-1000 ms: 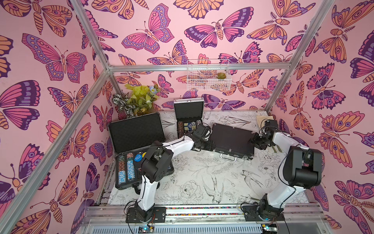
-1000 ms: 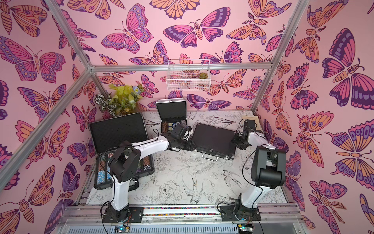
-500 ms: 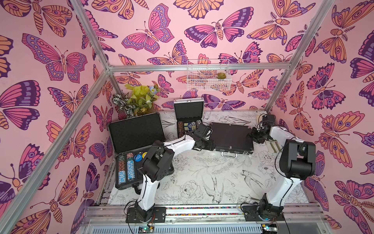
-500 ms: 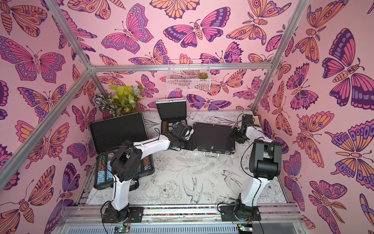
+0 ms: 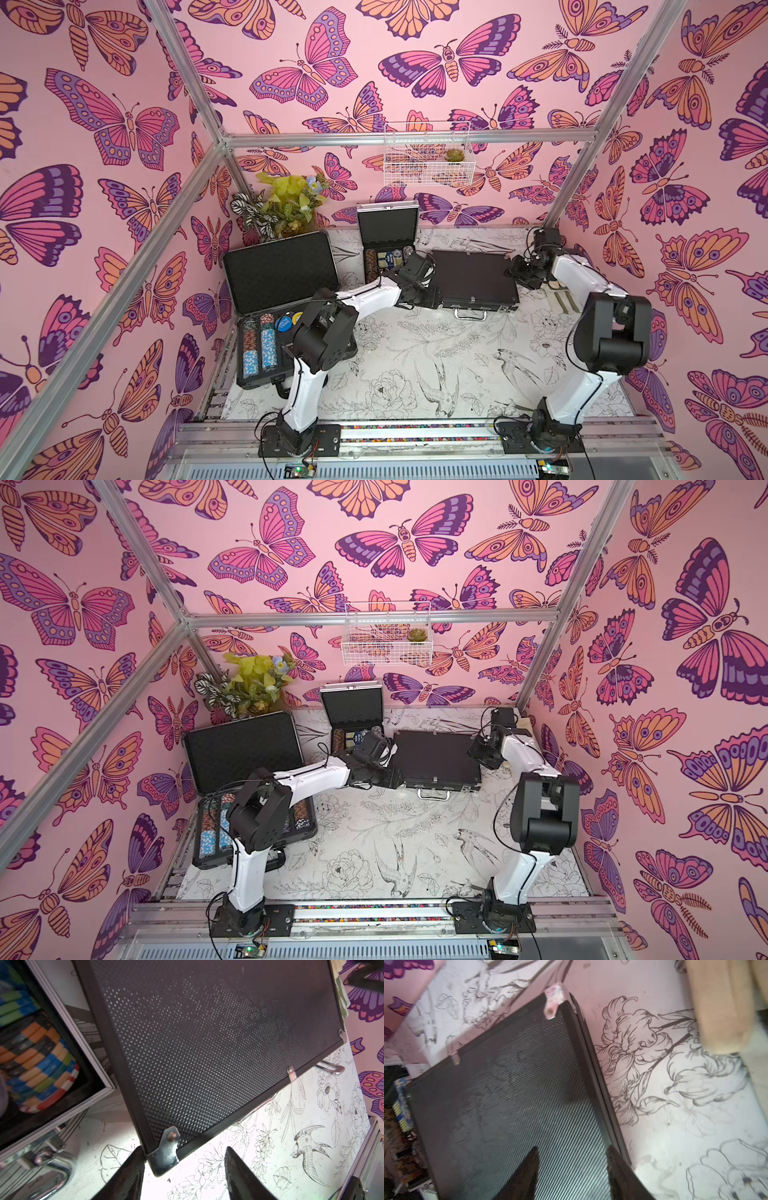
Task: Close the poker set cases
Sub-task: Adjust the poker set case at the center of the board.
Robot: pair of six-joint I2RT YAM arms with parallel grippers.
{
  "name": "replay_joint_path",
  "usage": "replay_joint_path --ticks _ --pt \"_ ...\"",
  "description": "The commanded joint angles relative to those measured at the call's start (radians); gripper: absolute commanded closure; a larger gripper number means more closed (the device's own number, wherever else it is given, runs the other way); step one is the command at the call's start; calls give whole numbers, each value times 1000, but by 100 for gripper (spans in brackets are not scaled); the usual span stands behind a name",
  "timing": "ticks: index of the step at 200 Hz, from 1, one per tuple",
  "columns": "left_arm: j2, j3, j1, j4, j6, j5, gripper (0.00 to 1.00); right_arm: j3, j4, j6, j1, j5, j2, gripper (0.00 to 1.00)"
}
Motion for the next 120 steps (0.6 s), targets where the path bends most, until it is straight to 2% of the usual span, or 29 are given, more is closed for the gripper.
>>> replay_joint_path --ticks 1,25,45,68,120 --pt "40 1 -39 37 10 71 38 -40 -46 47 24 -31 -118 48" --pt "37 -2 -39 43 11 65 38 -194 52 160 60 -65 -221 51" --pt "35 -4 -38 43 11 64 38 -332 138 246 105 -32 -285 50" --pt "31 -6 -38 43 8 65 38 -441 204 308 110 20 -335 50" --pt "23 -11 -37 43 7 57 38 -453 217 301 102 50 -307 50"
